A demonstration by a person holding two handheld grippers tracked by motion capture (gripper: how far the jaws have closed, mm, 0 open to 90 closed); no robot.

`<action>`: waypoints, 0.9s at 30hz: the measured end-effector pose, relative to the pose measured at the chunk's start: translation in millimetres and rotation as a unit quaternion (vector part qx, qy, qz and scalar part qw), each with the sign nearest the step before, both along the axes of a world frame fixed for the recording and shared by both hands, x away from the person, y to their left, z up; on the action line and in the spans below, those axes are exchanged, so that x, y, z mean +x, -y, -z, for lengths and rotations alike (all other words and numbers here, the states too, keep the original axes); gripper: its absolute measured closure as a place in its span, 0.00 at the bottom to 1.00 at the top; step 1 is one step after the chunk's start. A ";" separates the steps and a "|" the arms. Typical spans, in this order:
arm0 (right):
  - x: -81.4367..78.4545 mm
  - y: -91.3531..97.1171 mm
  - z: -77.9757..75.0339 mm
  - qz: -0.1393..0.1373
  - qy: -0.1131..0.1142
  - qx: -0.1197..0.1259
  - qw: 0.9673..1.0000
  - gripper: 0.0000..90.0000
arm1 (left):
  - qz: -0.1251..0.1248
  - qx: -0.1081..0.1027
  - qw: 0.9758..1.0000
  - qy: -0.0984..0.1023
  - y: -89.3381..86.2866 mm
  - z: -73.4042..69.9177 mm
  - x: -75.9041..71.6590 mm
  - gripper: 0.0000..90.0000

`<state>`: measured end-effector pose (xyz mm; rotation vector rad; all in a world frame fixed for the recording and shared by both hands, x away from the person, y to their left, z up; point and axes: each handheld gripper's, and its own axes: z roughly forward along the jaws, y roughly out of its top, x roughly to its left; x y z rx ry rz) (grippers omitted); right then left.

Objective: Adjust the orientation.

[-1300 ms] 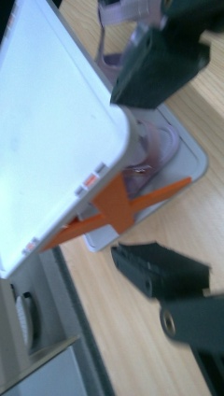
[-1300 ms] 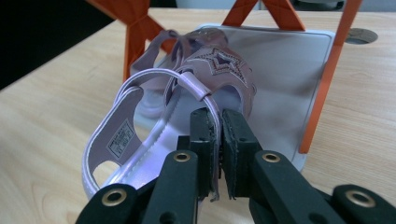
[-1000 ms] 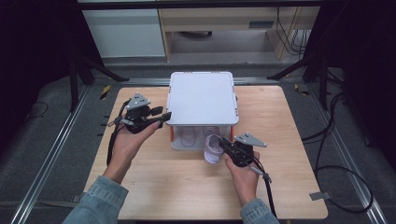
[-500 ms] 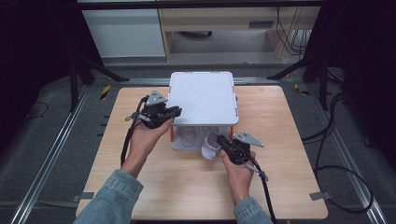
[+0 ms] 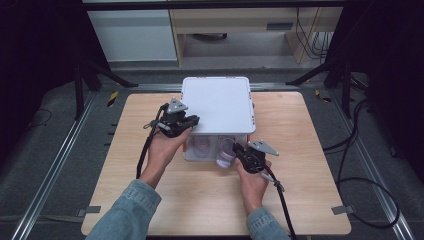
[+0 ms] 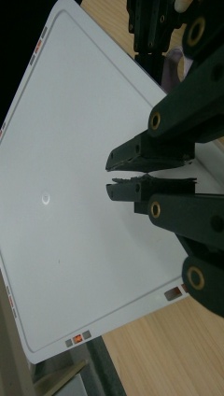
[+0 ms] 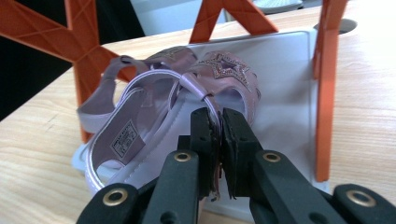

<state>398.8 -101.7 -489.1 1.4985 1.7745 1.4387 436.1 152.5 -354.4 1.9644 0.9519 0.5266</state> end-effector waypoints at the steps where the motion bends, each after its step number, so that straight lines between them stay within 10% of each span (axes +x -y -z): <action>1: 1.8 1.2 0.2 0.002 0.001 -0.004 1.000 0.93 | -0.001 0.000 1.000 -0.001 0.8 1.1 0.9 0.92; 17: 6.8 -12.4 5.3 -0.012 -0.005 -0.015 1.000 0.88 | -0.004 0.000 1.000 -0.005 2.5 5.3 2.7 0.93; 24: 5.1 -11.7 -7.3 -0.055 0.013 0.009 0.998 0.73 | -0.006 -0.001 1.000 -0.007 2.1 5.3 3.1 0.93; 27: -4.5 -7.6 -16.3 -0.093 0.012 0.039 0.995 0.86 | -0.007 -0.001 1.000 -0.007 2.0 5.2 3.1 0.93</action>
